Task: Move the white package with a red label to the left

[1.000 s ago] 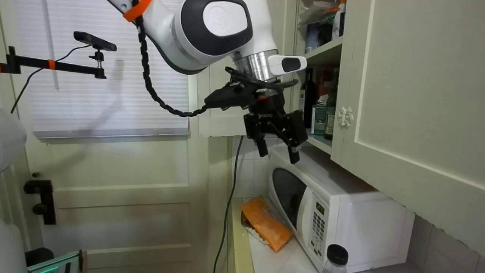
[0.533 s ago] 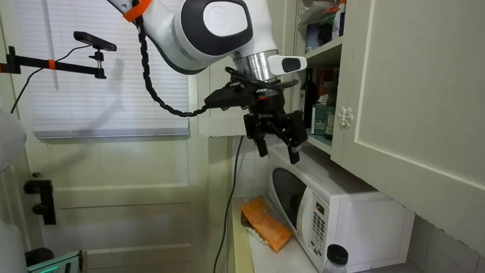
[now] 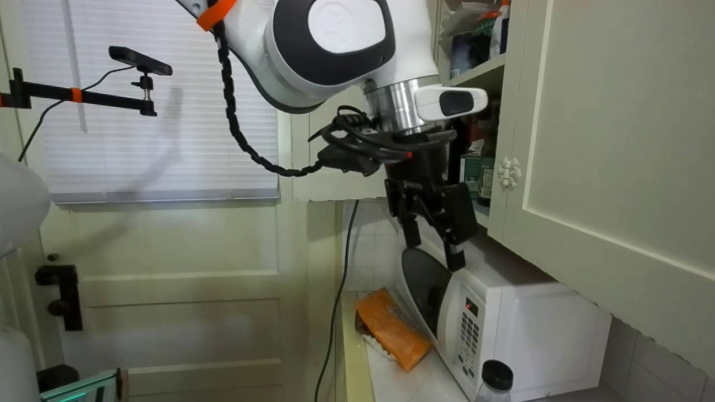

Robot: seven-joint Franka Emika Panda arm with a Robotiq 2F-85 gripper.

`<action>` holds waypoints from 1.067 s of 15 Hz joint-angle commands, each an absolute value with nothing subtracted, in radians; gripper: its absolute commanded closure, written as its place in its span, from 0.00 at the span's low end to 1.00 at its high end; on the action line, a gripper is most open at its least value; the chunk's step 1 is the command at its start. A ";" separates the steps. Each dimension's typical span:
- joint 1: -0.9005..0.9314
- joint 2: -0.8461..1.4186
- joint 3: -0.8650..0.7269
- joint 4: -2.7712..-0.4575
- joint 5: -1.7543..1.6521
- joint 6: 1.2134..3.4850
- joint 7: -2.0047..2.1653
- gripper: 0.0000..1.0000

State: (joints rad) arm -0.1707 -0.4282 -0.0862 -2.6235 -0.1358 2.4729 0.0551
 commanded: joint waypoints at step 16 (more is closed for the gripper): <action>-0.302 -0.077 -0.218 -2.688 0.008 2.899 0.241 0.00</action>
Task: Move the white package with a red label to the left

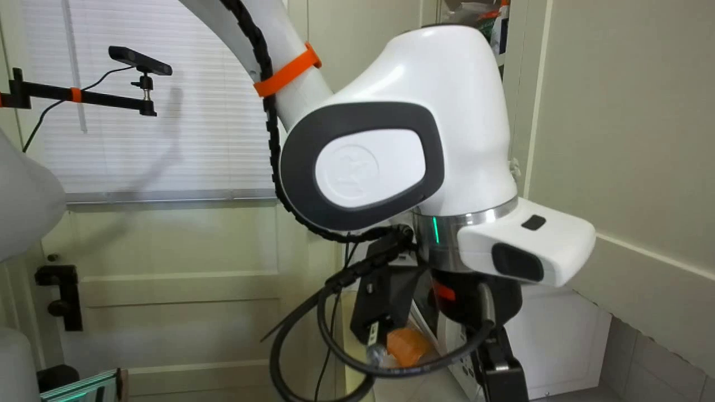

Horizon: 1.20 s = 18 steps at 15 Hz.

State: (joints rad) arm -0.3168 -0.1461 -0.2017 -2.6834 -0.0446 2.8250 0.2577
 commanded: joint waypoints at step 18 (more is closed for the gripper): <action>-0.309 0.090 -0.223 -2.638 0.181 2.945 0.177 0.18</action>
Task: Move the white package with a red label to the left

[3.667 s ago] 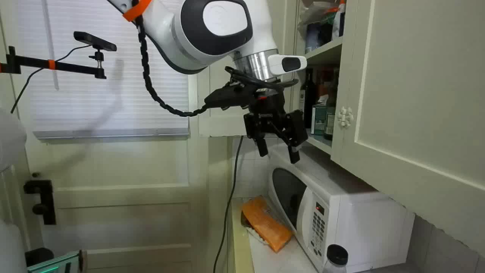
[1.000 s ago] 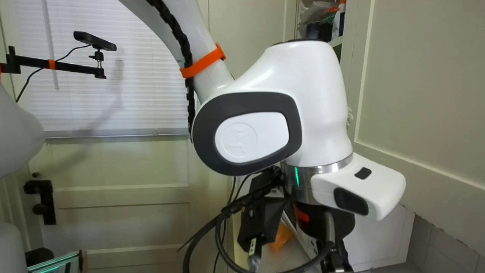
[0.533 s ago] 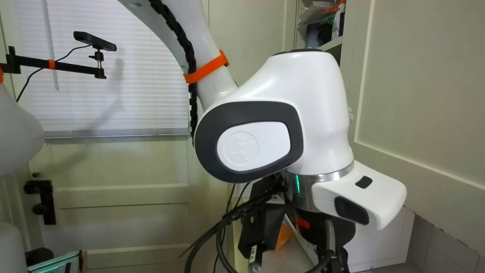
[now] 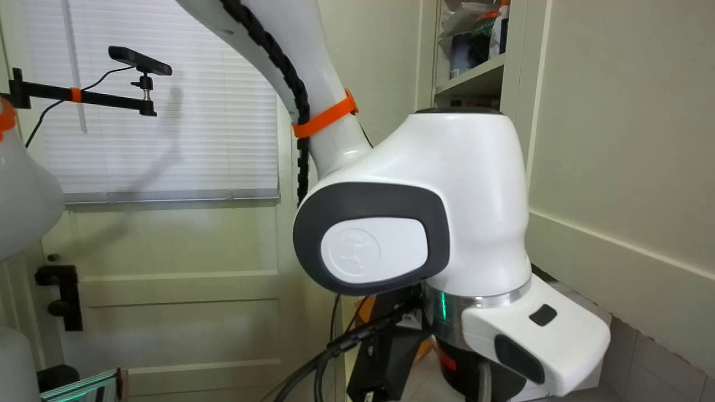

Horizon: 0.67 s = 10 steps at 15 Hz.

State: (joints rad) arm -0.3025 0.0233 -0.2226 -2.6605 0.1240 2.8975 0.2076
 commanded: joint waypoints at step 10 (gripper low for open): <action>-0.365 0.242 -0.118 -2.561 0.390 3.022 0.054 0.31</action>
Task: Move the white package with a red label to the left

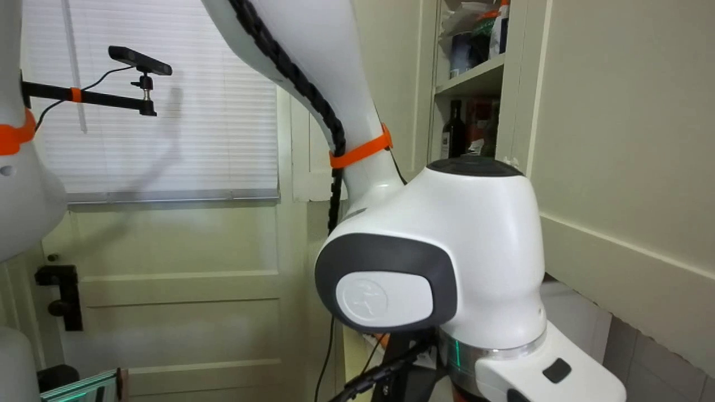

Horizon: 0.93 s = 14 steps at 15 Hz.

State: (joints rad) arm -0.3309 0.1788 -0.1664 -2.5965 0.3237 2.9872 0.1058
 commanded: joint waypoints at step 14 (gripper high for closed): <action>-0.400 0.391 -0.090 -2.482 0.380 3.028 0.070 0.45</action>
